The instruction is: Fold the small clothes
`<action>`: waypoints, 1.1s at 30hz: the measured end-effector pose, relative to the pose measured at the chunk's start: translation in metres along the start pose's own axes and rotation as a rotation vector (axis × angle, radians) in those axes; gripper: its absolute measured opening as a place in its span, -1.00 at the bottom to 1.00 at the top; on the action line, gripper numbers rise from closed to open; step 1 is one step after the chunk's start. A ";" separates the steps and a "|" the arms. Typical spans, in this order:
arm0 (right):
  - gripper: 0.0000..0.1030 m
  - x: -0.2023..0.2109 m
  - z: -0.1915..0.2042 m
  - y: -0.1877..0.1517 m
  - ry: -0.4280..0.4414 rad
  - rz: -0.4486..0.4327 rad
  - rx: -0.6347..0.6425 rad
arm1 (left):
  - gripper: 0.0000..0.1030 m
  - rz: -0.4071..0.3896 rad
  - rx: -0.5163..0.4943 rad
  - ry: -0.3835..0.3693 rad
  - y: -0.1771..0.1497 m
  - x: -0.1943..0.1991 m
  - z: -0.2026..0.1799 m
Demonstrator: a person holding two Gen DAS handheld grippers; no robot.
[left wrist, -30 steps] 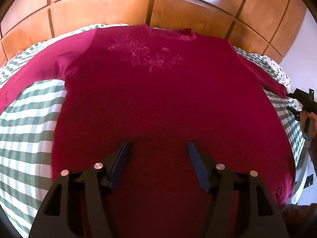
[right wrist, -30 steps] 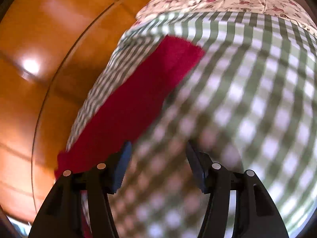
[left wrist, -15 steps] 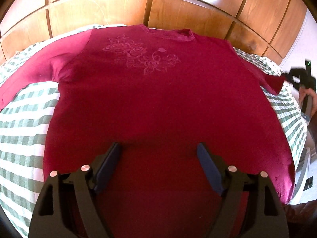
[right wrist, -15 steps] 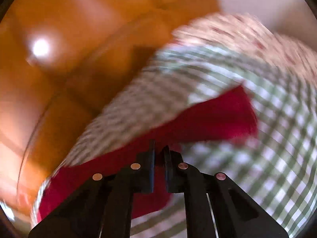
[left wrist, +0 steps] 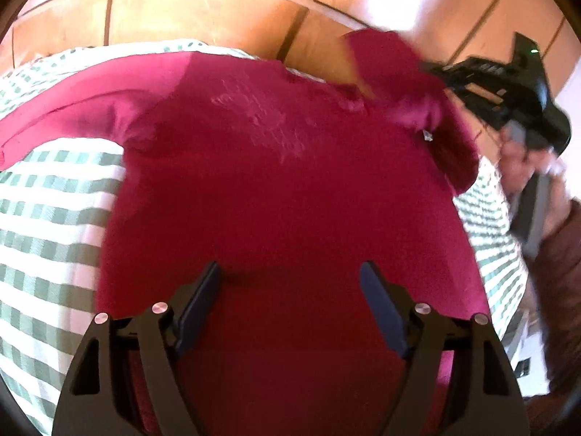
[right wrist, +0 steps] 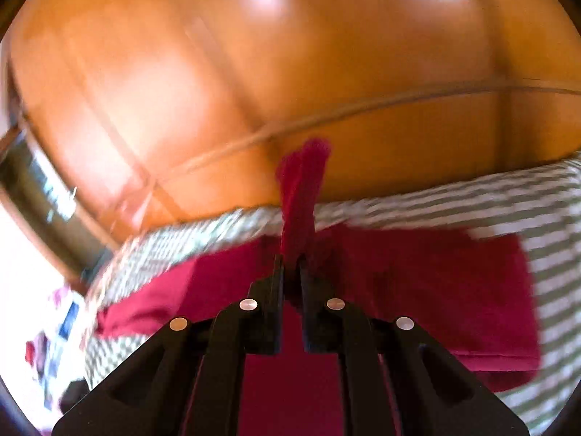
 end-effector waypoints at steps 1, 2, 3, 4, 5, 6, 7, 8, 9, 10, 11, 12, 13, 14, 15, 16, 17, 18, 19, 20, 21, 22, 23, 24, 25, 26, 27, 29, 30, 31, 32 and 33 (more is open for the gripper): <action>-0.87 -0.007 0.010 -0.008 0.020 0.029 0.008 | 0.49 -0.009 0.012 -0.007 0.004 0.002 0.002; -0.73 -0.014 0.019 -0.015 0.043 0.055 0.010 | 0.49 -0.016 0.022 -0.011 0.008 0.004 0.004; -0.55 -0.019 0.022 -0.020 0.053 0.068 0.004 | 0.48 -0.023 0.030 -0.014 0.012 0.005 0.006; -0.04 -0.015 0.028 -0.025 0.063 0.060 -0.011 | 0.46 -0.032 0.041 -0.021 0.016 0.005 0.009; 0.27 -0.009 0.027 -0.027 0.068 0.037 -0.034 | 0.44 -0.035 0.050 -0.025 0.020 0.005 0.011; 0.28 0.000 0.023 -0.029 0.067 0.013 -0.054 | 0.39 -0.036 0.063 -0.032 0.026 0.003 0.014; 0.28 0.006 0.019 -0.032 0.067 0.006 -0.067 | 0.31 -0.035 0.070 -0.037 0.030 0.002 0.015; 0.28 0.017 0.010 -0.036 0.061 -0.004 -0.089 | 0.27 -0.035 0.077 -0.042 0.035 -0.001 0.016; 0.28 0.026 0.004 -0.038 0.053 -0.010 -0.101 | 0.24 -0.035 0.081 -0.043 0.040 -0.003 0.017; 0.28 0.037 -0.005 -0.045 0.042 -0.015 -0.117 | 0.23 -0.033 0.088 -0.043 0.046 -0.008 0.017; 0.28 0.049 -0.015 -0.054 0.032 -0.018 -0.136 | 0.22 -0.030 0.095 -0.047 0.052 -0.012 0.018; 0.28 0.058 -0.026 -0.061 0.024 -0.016 -0.153 | 0.22 -0.026 0.106 -0.060 0.059 -0.018 0.016; 0.28 0.069 -0.035 -0.070 0.016 -0.014 -0.172 | 0.22 -0.024 0.110 -0.070 0.065 -0.022 0.015; 0.28 0.080 -0.045 -0.079 0.007 -0.011 -0.192 | 0.22 -0.021 0.110 -0.075 0.071 -0.028 0.013; 0.28 0.091 -0.058 -0.090 -0.006 -0.002 -0.216 | 0.22 -0.017 0.108 -0.077 0.078 -0.035 0.011; 0.28 0.099 -0.070 -0.101 -0.024 0.011 -0.235 | 0.22 -0.012 0.107 -0.079 0.083 -0.041 0.007; 0.28 0.106 -0.081 -0.111 -0.045 0.016 -0.254 | 0.22 -0.004 0.106 -0.083 0.086 -0.047 0.004; 0.28 0.111 -0.090 -0.117 -0.057 0.016 -0.277 | 0.21 0.004 0.107 -0.083 0.091 -0.055 0.001; 0.28 0.113 -0.096 -0.121 -0.062 0.015 -0.298 | 0.13 0.017 0.110 -0.089 0.096 -0.065 -0.004; 0.28 0.114 -0.105 -0.126 -0.066 0.010 -0.335 | 0.07 0.029 0.111 -0.094 0.099 -0.073 -0.007; 0.28 0.114 -0.110 -0.128 -0.064 0.005 -0.357 | -0.09 0.044 0.111 -0.095 0.101 -0.082 -0.011; 0.28 0.115 -0.115 -0.128 -0.057 -0.001 -0.377 | -0.44 0.066 0.110 -0.090 0.105 -0.092 -0.016; 0.28 0.111 -0.119 -0.126 -0.044 -0.011 -0.399 | -0.65 0.081 0.109 -0.098 0.109 -0.098 -0.018; 0.28 0.106 -0.121 -0.124 -0.031 -0.018 -0.412 | -0.89 0.089 0.101 -0.091 0.114 -0.100 -0.021; 0.28 0.101 -0.122 -0.121 -0.020 -0.021 -0.423 | -0.94 0.072 0.091 -0.080 0.120 -0.098 -0.023; 0.28 0.096 -0.123 -0.117 -0.011 -0.024 -0.431 | -0.95 0.051 0.082 -0.084 0.127 -0.092 -0.026; 0.28 0.090 -0.124 -0.112 -0.002 -0.031 -0.438 | -0.96 0.013 0.076 -0.098 0.138 -0.081 -0.029; 0.44 0.081 -0.126 -0.101 0.004 -0.054 -0.436 | -0.96 -0.052 0.073 -0.107 0.153 -0.059 -0.029; 0.50 0.079 -0.126 -0.095 -0.005 -0.072 -0.434 | -0.96 -0.099 0.077 -0.111 0.164 -0.042 -0.027; 0.52 0.078 -0.128 -0.090 -0.020 -0.096 -0.433 | -0.96 -0.125 0.083 -0.108 0.171 -0.033 -0.024; 0.52 0.077 -0.132 -0.086 -0.036 -0.118 -0.437 | -0.96 -0.154 0.093 -0.106 0.178 -0.023 -0.019; 0.52 0.077 -0.135 -0.084 -0.047 -0.124 -0.443 | -0.96 -0.173 0.100 -0.105 0.183 -0.015 -0.014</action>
Point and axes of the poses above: each gripper's, at about its wrist camera, not at the fingertips, and x roughly against the way its jaws point, z to its left, y to its top, the point moved 5 cm from there along -x, roughly the way its jaws point, and after that the axes turned 2 degrees about -z, right-handed, at the moved point
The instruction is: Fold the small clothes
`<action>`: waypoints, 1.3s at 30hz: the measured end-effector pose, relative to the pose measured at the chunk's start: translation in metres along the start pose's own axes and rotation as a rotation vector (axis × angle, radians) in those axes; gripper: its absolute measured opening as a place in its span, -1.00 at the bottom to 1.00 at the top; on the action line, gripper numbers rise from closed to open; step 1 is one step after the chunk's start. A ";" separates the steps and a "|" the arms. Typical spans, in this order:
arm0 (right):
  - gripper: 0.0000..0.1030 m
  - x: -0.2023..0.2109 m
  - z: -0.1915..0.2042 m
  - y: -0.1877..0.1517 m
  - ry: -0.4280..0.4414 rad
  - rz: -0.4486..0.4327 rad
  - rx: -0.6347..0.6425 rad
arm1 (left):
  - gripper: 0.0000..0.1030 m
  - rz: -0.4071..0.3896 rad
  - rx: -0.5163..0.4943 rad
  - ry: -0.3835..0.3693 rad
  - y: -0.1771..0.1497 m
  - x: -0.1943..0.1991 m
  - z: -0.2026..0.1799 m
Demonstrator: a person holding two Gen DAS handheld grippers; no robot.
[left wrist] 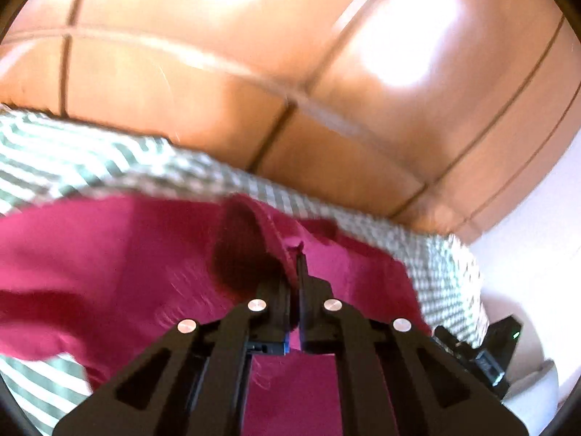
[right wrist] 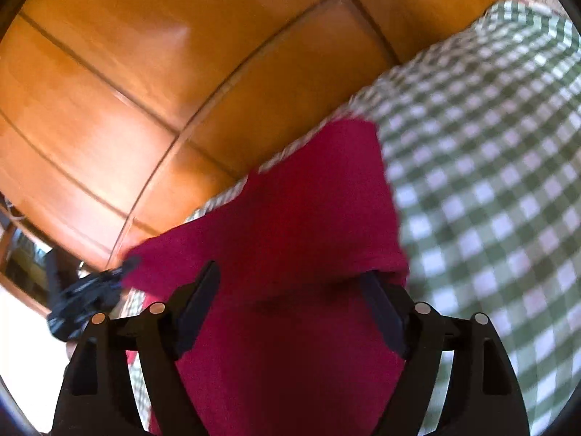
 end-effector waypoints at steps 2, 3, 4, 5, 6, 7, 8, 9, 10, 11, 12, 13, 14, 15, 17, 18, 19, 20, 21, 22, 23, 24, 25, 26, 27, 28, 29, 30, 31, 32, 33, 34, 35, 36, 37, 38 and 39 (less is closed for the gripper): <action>0.52 -0.003 -0.005 0.000 -0.026 -0.004 -0.009 | -0.97 -0.006 -0.013 0.040 0.003 0.003 0.010; 0.52 -0.006 -0.007 -0.005 -0.029 0.015 -0.002 | -0.97 0.011 -0.031 0.069 -0.001 0.000 0.014; 0.52 -0.007 -0.007 -0.010 -0.033 0.039 0.004 | -0.97 0.033 -0.060 0.124 -0.008 -0.007 0.021; 0.53 -0.007 -0.007 -0.016 -0.035 0.065 0.013 | -0.97 0.056 -0.083 0.174 -0.015 -0.014 0.027; 0.53 -0.006 -0.005 -0.025 -0.033 0.100 0.037 | -0.97 0.080 -0.097 0.210 -0.022 -0.021 0.034; 0.53 -0.003 -0.002 -0.031 -0.034 0.125 0.067 | -0.97 0.108 -0.101 0.242 -0.032 -0.030 0.042; 0.53 0.000 0.002 -0.037 -0.030 0.149 0.099 | -0.97 0.119 -0.100 0.256 -0.037 -0.032 0.047; 0.53 0.002 0.006 -0.039 -0.021 0.162 0.121 | -0.97 0.130 -0.097 0.266 -0.042 -0.036 0.051; 0.53 0.006 0.012 -0.039 -0.008 0.169 0.143 | -0.96 0.138 -0.087 0.269 -0.045 -0.040 0.054; 0.53 0.011 0.022 -0.036 0.005 0.162 0.177 | -0.96 0.138 -0.081 0.269 -0.047 -0.041 0.055; 0.53 0.014 0.030 -0.031 0.005 0.146 0.200 | -0.96 0.134 -0.081 0.271 -0.048 -0.044 0.055; 0.53 0.016 0.038 -0.025 -0.001 0.121 0.221 | -0.96 0.126 -0.083 0.272 -0.047 -0.043 0.053; 0.53 0.016 0.044 -0.018 -0.007 0.099 0.235 | -0.96 0.118 -0.088 0.274 -0.047 -0.042 0.052; 0.53 0.011 0.050 -0.011 -0.025 0.076 0.253 | -0.96 0.109 -0.095 0.284 -0.046 -0.041 0.050; 0.53 -0.003 0.055 -0.003 -0.098 0.060 0.290 | -0.96 0.094 -0.104 0.299 -0.044 -0.039 0.048; 0.53 -0.016 0.054 -0.003 -0.151 0.063 0.319 | -0.95 0.086 -0.118 0.319 -0.043 -0.039 0.048; 0.53 -0.029 0.052 -0.004 -0.200 0.079 0.336 | -0.95 0.083 -0.131 0.346 -0.042 -0.043 0.051; 0.53 -0.041 0.046 -0.006 -0.249 0.103 0.345 | -0.95 0.084 -0.144 0.378 -0.043 -0.047 0.054; 0.53 -0.056 0.040 -0.014 -0.311 0.133 0.363 | -0.91 0.095 -0.147 0.392 -0.045 -0.051 0.057; 0.53 -0.065 0.036 -0.022 -0.350 0.144 0.389 | -0.86 0.104 -0.145 0.403 -0.046 -0.051 0.062; 0.54 -0.071 0.034 -0.029 -0.383 0.125 0.438 | -0.80 0.107 -0.145 0.418 -0.048 -0.053 0.067; 0.60 -0.073 0.038 -0.036 -0.414 0.087 0.500 | -0.64 0.101 -0.141 0.430 -0.050 -0.052 0.072; 0.61 -0.074 0.039 -0.039 -0.441 0.074 0.533 | -0.49 0.096 -0.130 0.430 -0.052 -0.049 0.074; 0.65 -0.074 0.041 -0.039 -0.463 0.069 0.551 | -0.41 0.092 -0.106 0.425 -0.053 -0.045 0.078; 0.66 -0.074 0.040 -0.039 -0.477 0.068 0.559 | -0.29 0.084 -0.077 0.417 -0.053 -0.039 0.080; 0.67 -0.075 0.040 -0.038 -0.476 0.069 0.558 | -0.26 0.071 -0.036 0.401 -0.053 -0.031 0.084; 0.67 -0.073 0.039 -0.038 -0.472 0.070 0.555 | -0.23 0.057 0.002 0.384 -0.055 -0.020 0.087; 0.68 -0.072 0.037 -0.037 -0.466 0.072 0.551 | -0.19 0.050 0.021 0.377 -0.057 -0.014 0.088; 0.69 -0.072 0.037 -0.038 -0.464 0.073 0.550 | -0.17 0.040 0.043 0.371 -0.060 -0.003 0.092; 0.69 -0.076 0.038 -0.036 -0.465 0.073 0.550 | -0.16 0.028 0.063 0.363 -0.064 0.009 0.096; 0.69 -0.075 0.037 -0.035 -0.467 0.071 0.552 | -0.13 0.020 0.079 0.359 -0.067 0.018 0.100; 0.69 -0.077 0.038 -0.035 -0.469 0.070 0.553 | -0.11 0.012 0.111 0.359 -0.072 0.033 0.109; 0.69 -0.076 0.039 -0.036 -0.469 0.069 0.554 | -0.11 0.007 0.138 0.358 -0.075 0.043 0.117; 0.69 -0.078 0.039 -0.036 -0.470 0.069 0.555 | -0.11 -0.002 0.168 0.353 -0.078 0.054 0.126; 0.70 -0.078 0.040 -0.037 -0.472 0.069 0.557 | -0.12 -0.018 0.218 0.361 -0.083 0.072 0.141; 0.70 -0.078 0.040 -0.037 -0.473 0.068 0.558 | -0.13 -0.032 0.259 0.370 -0.087 0.087 0.154; 0.70 -0.078 0.040 -0.037 -0.474 0.067 0.559 | -0.14 -0.043 0.288 0.373 -0.090 0.097 0.164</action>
Point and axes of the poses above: each gripper's, at about its wrist camera, not at the fingertips, and x roughly against the way its jaws point, z to its left, y to its top, the point moved 5 cm from there along -x, roughly the way its jaws point, and after that the axes turned 2 degrees about -z, right-handed, at the moved point
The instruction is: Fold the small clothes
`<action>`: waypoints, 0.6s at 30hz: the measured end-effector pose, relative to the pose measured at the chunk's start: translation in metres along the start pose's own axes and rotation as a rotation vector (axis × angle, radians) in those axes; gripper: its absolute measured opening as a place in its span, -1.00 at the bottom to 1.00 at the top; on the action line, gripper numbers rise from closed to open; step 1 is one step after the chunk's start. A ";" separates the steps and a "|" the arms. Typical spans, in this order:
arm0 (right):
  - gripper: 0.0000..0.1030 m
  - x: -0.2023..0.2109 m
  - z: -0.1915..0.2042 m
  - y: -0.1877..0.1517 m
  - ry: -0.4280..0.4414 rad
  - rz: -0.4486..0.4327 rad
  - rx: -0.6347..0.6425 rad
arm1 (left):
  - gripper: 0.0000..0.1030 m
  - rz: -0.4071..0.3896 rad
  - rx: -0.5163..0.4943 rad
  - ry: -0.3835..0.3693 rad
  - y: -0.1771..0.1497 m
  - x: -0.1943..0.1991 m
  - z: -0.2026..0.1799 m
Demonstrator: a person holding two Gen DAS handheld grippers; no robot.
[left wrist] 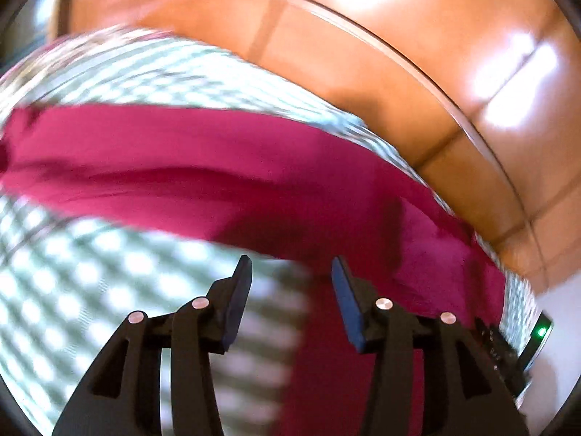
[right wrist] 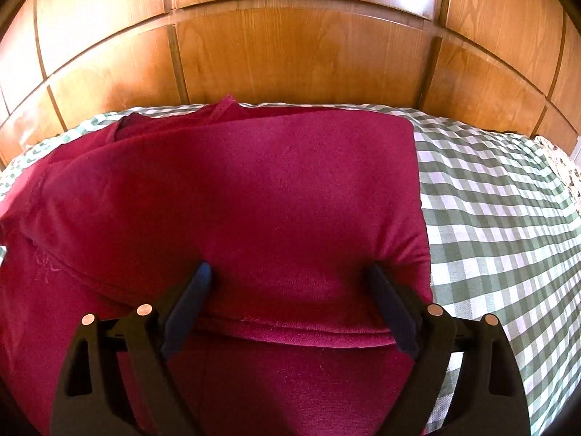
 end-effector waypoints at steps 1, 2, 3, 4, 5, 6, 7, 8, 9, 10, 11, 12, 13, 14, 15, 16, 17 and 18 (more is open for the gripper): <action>0.70 0.001 0.001 0.000 -0.001 0.000 0.001 | -0.14 -0.013 0.050 0.003 0.002 0.010 0.022; 0.70 0.001 0.001 0.000 -0.003 -0.001 0.002 | -0.14 -0.029 0.098 0.005 0.004 0.018 0.041; 0.70 0.002 0.003 -0.001 -0.003 -0.002 0.006 | -0.14 -0.055 0.163 0.014 0.007 0.029 0.067; 0.70 0.003 0.003 -0.001 -0.004 -0.002 0.007 | -0.15 -0.071 0.205 0.020 0.009 0.036 0.085; 0.70 0.003 0.004 -0.001 -0.006 -0.003 0.009 | -0.15 -0.084 0.242 0.023 0.011 0.042 0.102; 0.71 0.003 0.003 -0.001 -0.008 -0.003 0.010 | -0.15 -0.097 0.281 0.029 0.013 0.048 0.119; 0.71 0.003 0.004 -0.001 -0.009 -0.004 0.010 | -0.15 -0.117 0.338 0.057 0.015 0.055 0.142; 0.71 0.003 0.003 -0.001 -0.010 -0.004 0.011 | -0.15 -0.127 0.375 0.074 0.017 0.060 0.158; 0.71 0.003 0.004 -0.001 -0.011 -0.004 0.012 | -0.15 -0.141 0.412 0.079 0.020 0.063 0.172; 0.71 0.003 0.004 -0.001 -0.012 -0.005 0.013 | -0.15 -0.159 0.460 0.086 0.024 0.067 0.190; 0.72 0.003 0.004 -0.001 -0.016 -0.006 0.015 | -0.15 -0.169 0.502 0.094 0.027 0.068 0.204; 0.72 0.003 0.004 -0.001 -0.017 -0.006 0.017 | -0.16 -0.177 0.541 0.096 0.029 0.070 0.219; 0.73 0.003 0.004 -0.001 -0.018 -0.006 0.017 | -0.21 -0.189 0.591 0.090 0.033 0.070 0.234; 0.73 0.003 0.004 -0.001 -0.020 -0.006 0.018 | -0.21 -0.197 0.626 0.092 0.036 0.069 0.245; 0.73 0.003 0.004 -0.001 -0.021 -0.006 0.019 | -0.22 -0.203 0.658 0.094 0.040 0.067 0.256; 0.73 0.003 0.004 -0.001 -0.022 -0.006 0.019 | -0.26 -0.203 0.669 0.092 0.043 0.065 0.263; 0.73 0.003 0.004 -0.001 -0.022 -0.006 0.019 | -0.29 -0.201 0.676 0.095 0.046 0.062 0.268; 0.73 0.003 0.003 -0.001 -0.024 -0.006 0.020 | -0.35 -0.199 0.673 0.099 0.049 0.059 0.269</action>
Point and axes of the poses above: each gripper's, at about its wrist camera, not at the fingertips, and x roughly against the way its jaws point, z to its left, y to its top, the point moved 5 cm from there along -x, roughly the way its jaws point, and after that the axes turned 2 degrees about -z, right-handed, at the moved point
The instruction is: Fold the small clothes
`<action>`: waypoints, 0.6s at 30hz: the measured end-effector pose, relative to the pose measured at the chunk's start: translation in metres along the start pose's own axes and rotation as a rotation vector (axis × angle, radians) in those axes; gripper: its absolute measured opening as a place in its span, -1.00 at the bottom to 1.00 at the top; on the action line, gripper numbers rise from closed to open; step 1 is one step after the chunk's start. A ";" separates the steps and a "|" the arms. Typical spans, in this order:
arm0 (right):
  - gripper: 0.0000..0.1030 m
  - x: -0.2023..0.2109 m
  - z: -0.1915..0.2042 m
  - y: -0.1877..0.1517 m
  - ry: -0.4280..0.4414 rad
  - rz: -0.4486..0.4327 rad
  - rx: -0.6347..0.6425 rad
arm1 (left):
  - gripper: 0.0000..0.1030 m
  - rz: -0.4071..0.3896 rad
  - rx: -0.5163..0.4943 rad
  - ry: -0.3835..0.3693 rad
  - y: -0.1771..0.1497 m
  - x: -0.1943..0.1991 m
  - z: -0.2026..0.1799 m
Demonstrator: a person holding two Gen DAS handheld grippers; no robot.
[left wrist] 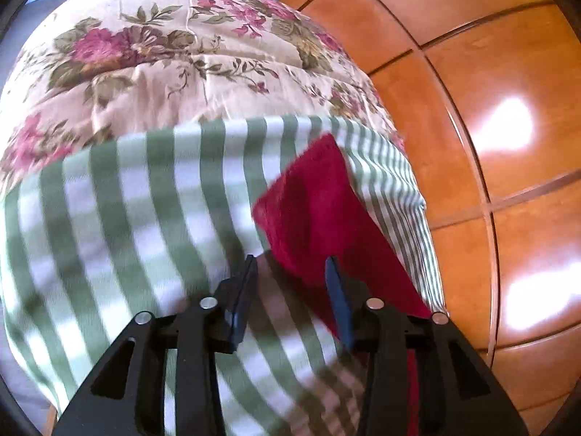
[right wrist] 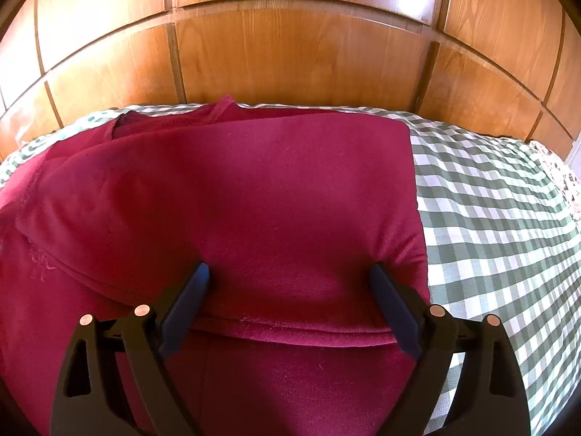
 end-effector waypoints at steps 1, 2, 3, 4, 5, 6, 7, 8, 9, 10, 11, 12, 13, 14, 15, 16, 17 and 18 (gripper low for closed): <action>0.73 0.000 0.000 0.000 -0.001 0.000 0.000 | -0.55 0.001 -0.013 0.015 0.005 -0.006 -0.001; 0.73 0.000 0.000 0.000 -0.002 0.000 0.002 | -0.70 0.003 -0.027 0.033 0.009 -0.010 -0.003; 0.73 0.000 0.000 0.000 -0.003 0.001 0.002 | -0.88 0.008 -0.041 0.042 0.011 -0.012 -0.006; 0.73 0.000 0.000 0.000 -0.003 0.001 0.001 | -0.88 0.009 -0.068 0.047 0.012 -0.014 -0.013; 0.74 0.000 0.000 0.000 -0.002 0.000 0.001 | -0.88 -0.004 -0.102 0.035 0.012 -0.012 -0.024; 0.74 0.000 -0.001 0.000 -0.002 0.000 0.001 | -0.89 -0.012 -0.133 0.009 0.010 -0.006 -0.036; 0.74 0.000 -0.001 0.000 -0.002 0.001 0.001 | -0.89 -0.016 -0.154 -0.017 0.010 -0.001 -0.046; 0.74 0.000 -0.001 0.000 -0.002 0.001 0.001 | -0.89 -0.016 -0.182 -0.067 0.005 0.005 -0.063; 0.74 0.000 -0.001 0.000 -0.003 0.000 0.002 | -0.89 -0.014 -0.203 -0.101 0.000 0.010 -0.075; 0.74 0.000 -0.001 0.000 -0.003 0.000 0.002 | -0.89 -0.014 -0.247 -0.154 -0.010 0.018 -0.096; 0.74 0.000 -0.001 0.000 -0.002 0.000 0.001 | -0.89 -0.012 -0.283 -0.191 -0.020 0.025 -0.113; 0.74 0.000 -0.001 0.000 -0.001 0.000 0.001 | -0.88 -0.004 -0.320 -0.230 -0.032 0.030 -0.131; 0.74 -0.001 -0.001 0.000 0.000 0.000 0.001 | -0.88 0.017 -0.380 -0.286 -0.052 0.036 -0.157; 0.74 -0.001 -0.001 0.000 0.000 -0.001 0.001 | -0.88 0.024 -0.416 -0.308 -0.063 0.038 -0.170; 0.74 -0.001 -0.001 0.000 0.000 -0.001 0.000 | -0.88 0.031 -0.464 -0.330 -0.078 0.037 -0.193; 0.74 -0.001 -0.001 0.000 0.001 -0.001 0.000 | -0.88 0.051 -0.528 -0.363 -0.102 0.038 -0.214; 0.74 -0.001 -0.001 0.000 0.002 -0.001 -0.001 | -0.87 0.078 -0.582 -0.391 -0.126 0.038 -0.231; 0.74 -0.001 0.000 0.000 0.003 -0.002 -0.001 | -0.87 0.107 -0.638 -0.410 -0.151 0.037 -0.245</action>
Point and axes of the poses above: each gripper's, at about its wrist camera, not at the fingertips, and x roughly against the way its jaws point, z to its left, y to its top, the point moved 5 cm from there along -x, roughly the way its jaws point, and after that the axes turned 2 degrees about -z, right-handed, at the moved point
